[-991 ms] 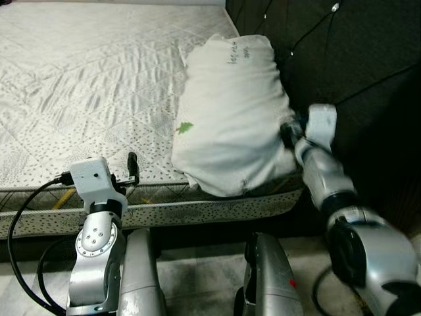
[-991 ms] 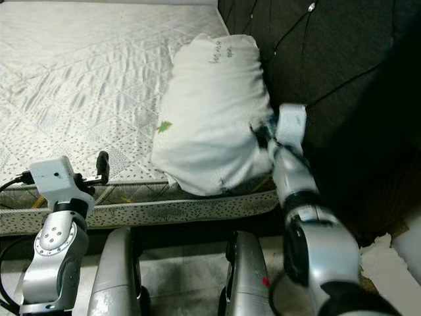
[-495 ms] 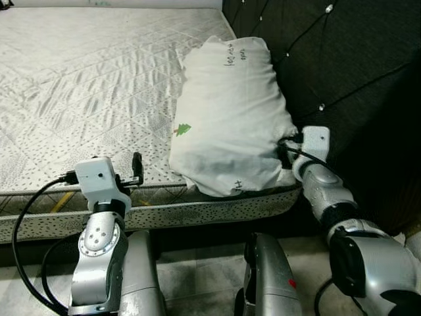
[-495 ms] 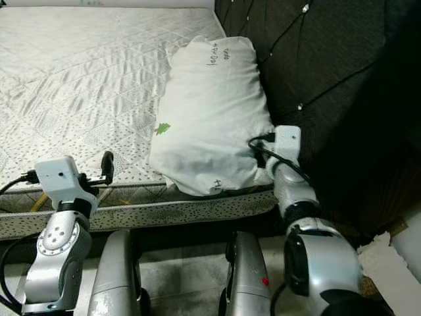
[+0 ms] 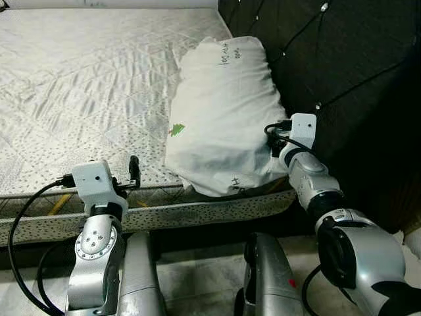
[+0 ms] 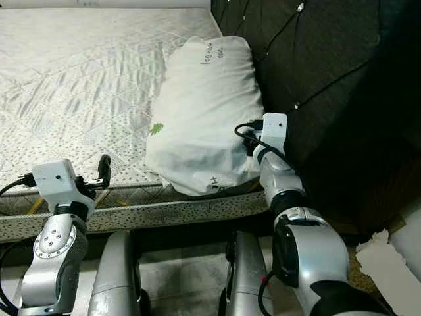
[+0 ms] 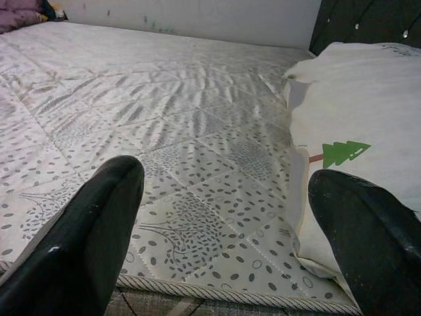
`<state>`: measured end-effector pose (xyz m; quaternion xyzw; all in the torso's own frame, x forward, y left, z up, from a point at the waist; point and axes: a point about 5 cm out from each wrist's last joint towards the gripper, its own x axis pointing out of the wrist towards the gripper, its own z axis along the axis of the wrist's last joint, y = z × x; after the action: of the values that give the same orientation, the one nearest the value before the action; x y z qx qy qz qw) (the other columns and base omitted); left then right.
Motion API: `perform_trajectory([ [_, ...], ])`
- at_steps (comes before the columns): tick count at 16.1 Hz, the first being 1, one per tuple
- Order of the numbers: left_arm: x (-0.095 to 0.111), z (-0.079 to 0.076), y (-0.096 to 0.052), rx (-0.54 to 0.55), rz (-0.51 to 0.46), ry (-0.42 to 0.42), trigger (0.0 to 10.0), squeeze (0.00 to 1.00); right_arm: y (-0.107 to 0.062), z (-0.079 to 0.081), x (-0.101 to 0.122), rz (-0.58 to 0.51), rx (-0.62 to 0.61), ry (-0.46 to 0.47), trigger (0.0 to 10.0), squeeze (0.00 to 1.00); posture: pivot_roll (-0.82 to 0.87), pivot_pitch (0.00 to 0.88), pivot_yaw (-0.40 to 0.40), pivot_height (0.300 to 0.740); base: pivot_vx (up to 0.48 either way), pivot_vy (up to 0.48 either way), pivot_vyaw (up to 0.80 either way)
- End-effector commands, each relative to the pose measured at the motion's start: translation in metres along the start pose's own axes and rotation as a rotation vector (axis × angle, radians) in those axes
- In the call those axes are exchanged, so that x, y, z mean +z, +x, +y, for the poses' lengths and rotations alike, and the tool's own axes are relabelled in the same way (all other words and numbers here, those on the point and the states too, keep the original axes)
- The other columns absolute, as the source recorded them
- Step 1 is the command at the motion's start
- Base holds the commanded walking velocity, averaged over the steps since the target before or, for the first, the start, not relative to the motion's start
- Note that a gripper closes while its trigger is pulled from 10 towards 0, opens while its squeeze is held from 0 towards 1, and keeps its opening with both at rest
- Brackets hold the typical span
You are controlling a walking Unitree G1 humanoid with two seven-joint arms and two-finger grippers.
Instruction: Clean up the room
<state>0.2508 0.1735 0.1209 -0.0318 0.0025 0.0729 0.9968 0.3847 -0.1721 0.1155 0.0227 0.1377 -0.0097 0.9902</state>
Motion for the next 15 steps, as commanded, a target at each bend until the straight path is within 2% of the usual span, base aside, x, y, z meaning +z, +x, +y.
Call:
perform_trajectory([
  [1, 0.002, -0.001, -0.001, -0.009, -0.003, 0.003, 10.0, 0.00, 0.003, 0.003, 0.014, -0.034, 0.008, 0.016, 0.0, 0.00, 0.16, 0.015, -0.021, 0.516, 0.000, 0.000, 0.00],
  [4, 0.002, -0.002, -0.001, -0.013, -0.004, 0.001, 10.0, 0.00, 0.003, -0.012, 0.023, -0.042, -0.067, 0.045, 0.0, 0.00, 0.16, 0.012, -0.021, 0.516, 0.000, 0.000, 0.00],
  [7, 0.003, -0.002, 0.001, -0.009, -0.007, -0.001, 10.0, 0.00, 0.004, -0.028, 0.051, -0.107, -0.132, 0.066, 0.0, 0.00, 0.16, 0.011, -0.026, 0.516, 0.000, 0.000, 0.00],
  [10, 0.003, -0.002, 0.000, -0.003, -0.009, -0.002, 10.0, 0.00, 0.003, -0.036, 0.082, -0.181, -0.157, 0.066, 0.0, 0.00, 0.16, 0.012, -0.032, 0.516, 0.000, 0.000, 0.00],
  [15, 0.004, 0.000, -0.001, 0.009, -0.011, 0.002, 10.0, 0.00, 0.001, -0.041, 0.105, -0.244, -0.160, 0.068, 0.0, 0.00, 0.17, 0.018, -0.036, 0.516, 0.000, 0.000, 0.00],
])
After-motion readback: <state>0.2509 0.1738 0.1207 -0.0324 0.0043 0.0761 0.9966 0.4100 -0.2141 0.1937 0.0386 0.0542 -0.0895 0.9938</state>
